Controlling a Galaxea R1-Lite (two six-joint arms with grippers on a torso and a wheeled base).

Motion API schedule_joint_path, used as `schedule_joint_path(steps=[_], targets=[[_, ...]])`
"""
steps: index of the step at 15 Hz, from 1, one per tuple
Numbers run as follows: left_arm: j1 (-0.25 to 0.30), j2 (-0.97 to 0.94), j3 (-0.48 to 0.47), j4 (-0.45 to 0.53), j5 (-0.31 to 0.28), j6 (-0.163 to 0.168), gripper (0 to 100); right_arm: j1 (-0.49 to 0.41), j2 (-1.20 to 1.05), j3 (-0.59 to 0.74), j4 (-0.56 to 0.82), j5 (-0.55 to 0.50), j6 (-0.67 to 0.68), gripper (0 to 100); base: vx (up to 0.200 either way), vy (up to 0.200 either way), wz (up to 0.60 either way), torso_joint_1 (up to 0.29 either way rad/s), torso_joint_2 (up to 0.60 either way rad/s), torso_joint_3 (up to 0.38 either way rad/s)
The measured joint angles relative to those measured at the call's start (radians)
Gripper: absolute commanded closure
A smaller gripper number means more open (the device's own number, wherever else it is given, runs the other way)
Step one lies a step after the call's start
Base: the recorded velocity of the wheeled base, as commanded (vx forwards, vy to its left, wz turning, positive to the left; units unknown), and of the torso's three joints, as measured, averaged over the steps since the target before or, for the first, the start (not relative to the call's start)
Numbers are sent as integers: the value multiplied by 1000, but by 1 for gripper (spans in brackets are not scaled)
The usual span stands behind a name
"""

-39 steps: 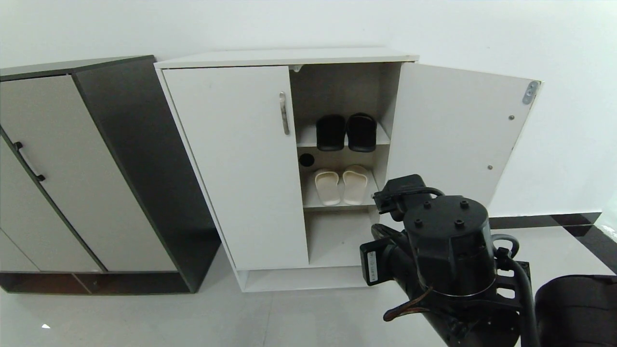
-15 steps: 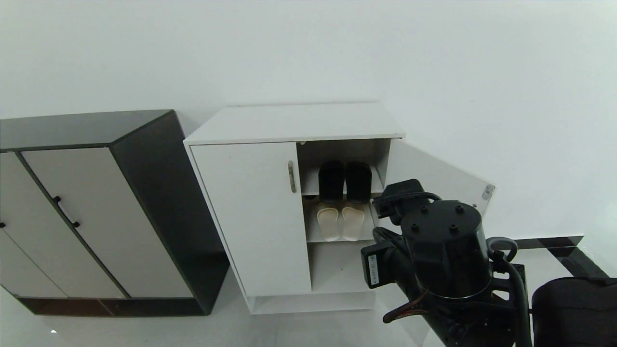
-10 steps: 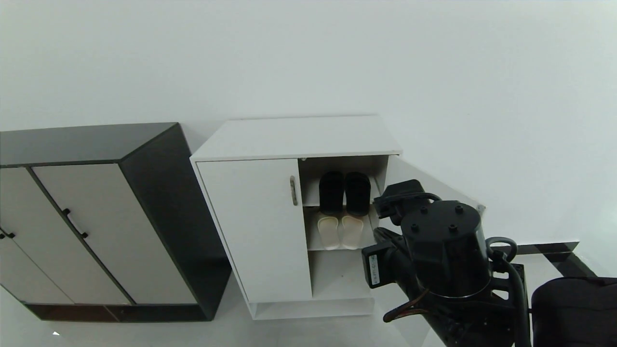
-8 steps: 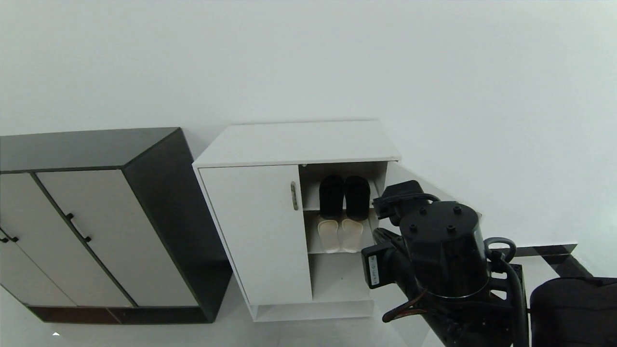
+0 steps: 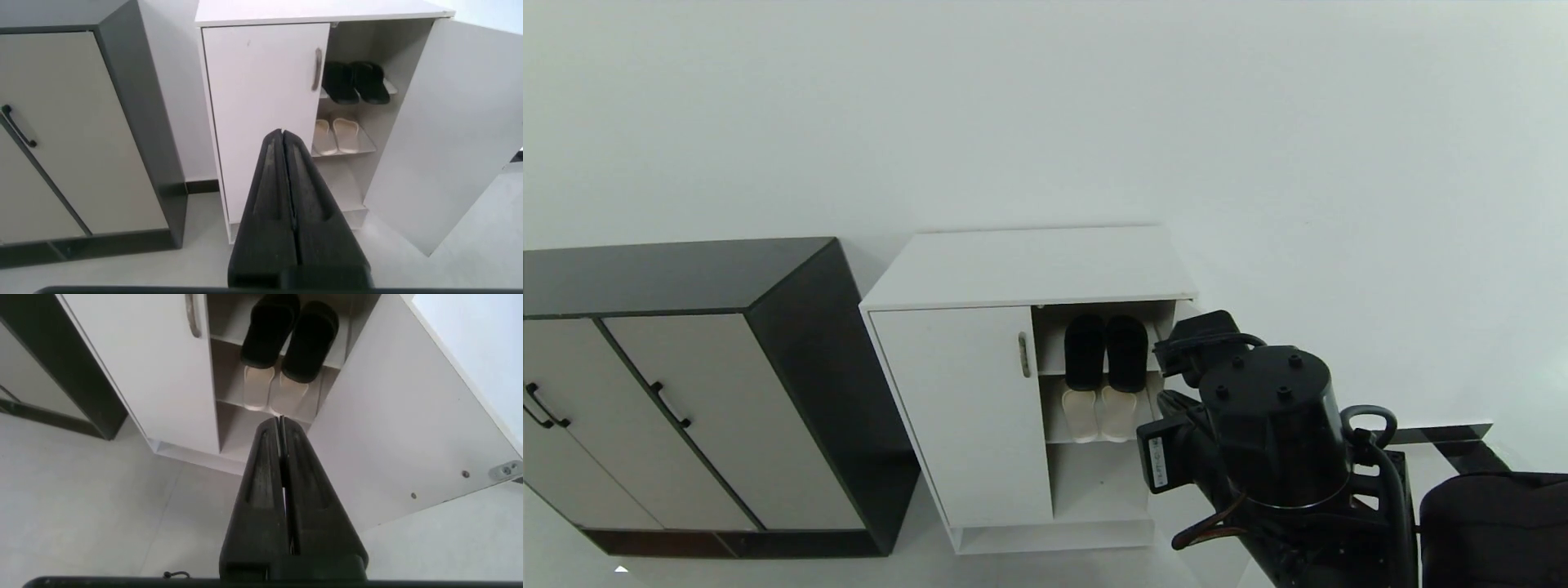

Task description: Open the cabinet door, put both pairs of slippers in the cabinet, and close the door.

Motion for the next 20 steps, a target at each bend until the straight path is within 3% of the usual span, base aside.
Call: schedule_joint_path(steps=[4,10,13,18,20], targets=[[0,0,0,0,0,0,100,-2,4,1,-1,0,0,100,0,0,-600,0,-7,-6],[0,0,0,0,0,-1,100,-37,9,-3,-1,0,-10,100,0,0,0,0,0,0],[1,0,0,0,0,0,100,-100,14,-6,-16,-1,-61,100,0,0,0,0,0,0],[0,0,0,0,0,1,100,-254,44,-119,-60,57,-135,100,0,0,0,0,0,0],[0,0,0,0,0,1,100,-292,67,-164,-59,75,-135,100,-200,0,0,5,5,2]])
